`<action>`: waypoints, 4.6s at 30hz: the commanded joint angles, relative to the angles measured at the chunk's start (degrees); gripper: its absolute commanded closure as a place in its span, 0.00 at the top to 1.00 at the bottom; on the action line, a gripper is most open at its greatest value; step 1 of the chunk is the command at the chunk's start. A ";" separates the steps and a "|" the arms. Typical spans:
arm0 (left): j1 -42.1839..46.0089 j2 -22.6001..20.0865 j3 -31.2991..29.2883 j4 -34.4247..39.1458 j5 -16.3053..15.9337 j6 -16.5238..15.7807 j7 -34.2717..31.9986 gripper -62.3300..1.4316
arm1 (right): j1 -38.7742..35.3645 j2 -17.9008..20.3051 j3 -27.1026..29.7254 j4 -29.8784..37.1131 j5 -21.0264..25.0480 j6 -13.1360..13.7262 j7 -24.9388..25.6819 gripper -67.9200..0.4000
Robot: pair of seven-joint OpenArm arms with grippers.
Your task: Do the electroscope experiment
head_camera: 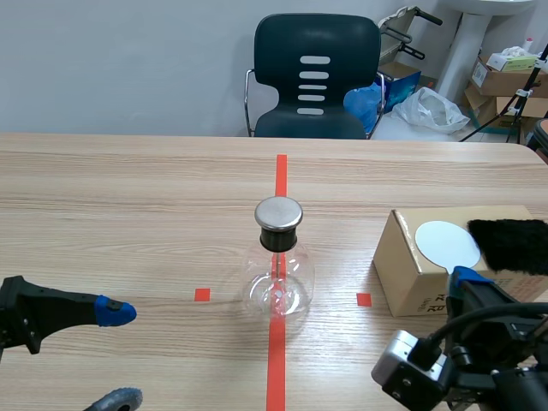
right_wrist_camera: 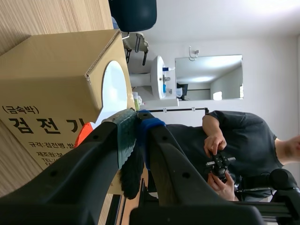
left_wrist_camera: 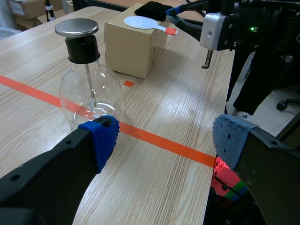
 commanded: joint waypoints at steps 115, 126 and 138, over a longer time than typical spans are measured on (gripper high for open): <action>-0.20 0.28 -0.11 0.59 -0.42 -0.07 -0.66 0.72 | 5.92 0.94 -2.25 -6.88 0.17 -3.50 -5.77 1.00; -0.17 0.28 -0.11 0.59 -0.42 -0.09 -0.66 0.72 | 5.92 0.92 -2.25 -6.88 0.17 -3.50 -5.79 0.99; -0.17 0.26 -0.11 0.59 -0.39 -0.09 -0.66 0.72 | 5.92 0.92 -2.25 -6.88 0.17 -3.50 -5.81 0.41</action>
